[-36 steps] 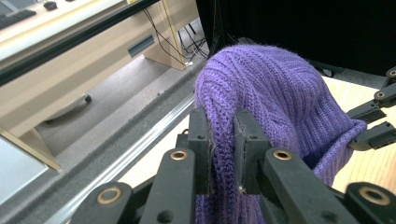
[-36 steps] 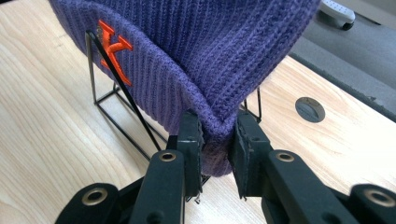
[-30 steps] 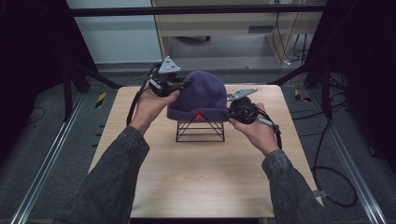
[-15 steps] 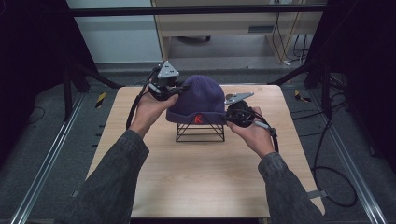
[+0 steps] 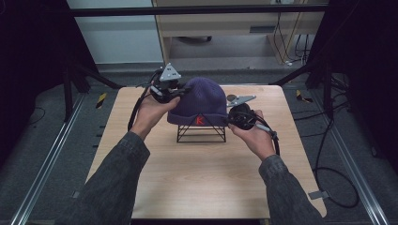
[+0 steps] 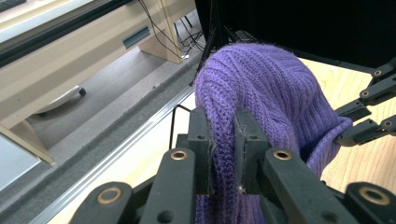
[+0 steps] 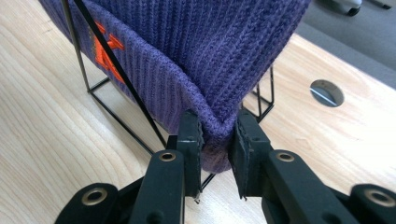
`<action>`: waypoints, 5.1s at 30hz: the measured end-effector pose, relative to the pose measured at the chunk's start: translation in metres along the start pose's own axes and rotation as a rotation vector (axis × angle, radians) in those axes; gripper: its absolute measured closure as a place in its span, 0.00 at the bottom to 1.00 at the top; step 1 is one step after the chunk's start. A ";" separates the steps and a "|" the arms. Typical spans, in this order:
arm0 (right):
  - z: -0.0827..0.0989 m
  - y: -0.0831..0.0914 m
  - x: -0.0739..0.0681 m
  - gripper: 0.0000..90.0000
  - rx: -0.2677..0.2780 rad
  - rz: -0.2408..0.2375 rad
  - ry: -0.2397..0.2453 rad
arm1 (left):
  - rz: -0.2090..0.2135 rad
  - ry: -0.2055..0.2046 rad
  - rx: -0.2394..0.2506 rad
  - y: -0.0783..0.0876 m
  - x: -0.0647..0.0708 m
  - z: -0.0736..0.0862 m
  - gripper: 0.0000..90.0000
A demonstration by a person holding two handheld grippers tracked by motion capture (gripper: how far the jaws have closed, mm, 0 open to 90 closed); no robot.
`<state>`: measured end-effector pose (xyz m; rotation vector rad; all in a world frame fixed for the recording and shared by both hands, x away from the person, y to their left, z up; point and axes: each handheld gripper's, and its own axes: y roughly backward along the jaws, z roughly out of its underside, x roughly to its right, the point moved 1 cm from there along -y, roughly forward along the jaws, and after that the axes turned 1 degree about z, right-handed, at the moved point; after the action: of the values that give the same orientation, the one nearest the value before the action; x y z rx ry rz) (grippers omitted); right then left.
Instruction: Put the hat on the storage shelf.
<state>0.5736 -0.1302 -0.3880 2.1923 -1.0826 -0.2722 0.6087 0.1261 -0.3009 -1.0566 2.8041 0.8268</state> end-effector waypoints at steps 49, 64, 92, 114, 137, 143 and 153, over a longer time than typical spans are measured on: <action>0.029 -0.029 -0.003 0.82 -0.062 -0.008 -0.046 | 0.035 0.039 -0.034 -0.018 0.003 0.038 0.88; 0.040 -0.036 -0.002 0.77 -0.096 -0.008 -0.055 | 0.058 0.070 -0.056 -0.023 0.005 0.054 0.84; 0.037 -0.001 -0.011 0.22 -0.056 0.053 -0.119 | -0.015 0.121 -0.033 0.020 0.015 0.062 0.20; 0.060 0.027 -0.049 0.16 0.003 -0.023 -0.107 | 0.002 0.187 -0.121 0.054 0.048 0.107 0.06; 0.084 -0.025 -0.092 0.17 -0.063 -0.118 -0.064 | -0.031 0.265 -0.255 0.074 0.055 0.210 0.06; 0.095 -0.048 -0.095 0.16 -0.098 -0.107 -0.106 | -0.060 0.325 -0.284 0.071 0.050 0.245 0.06; 0.106 -0.060 -0.102 0.11 -0.036 -0.027 -0.086 | -0.097 0.365 -0.291 0.064 0.051 0.266 0.06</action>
<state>0.4986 -0.0763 -0.5175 2.1819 -1.0862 -0.3988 0.4894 0.2663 -0.5096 -1.5139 2.9454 1.1649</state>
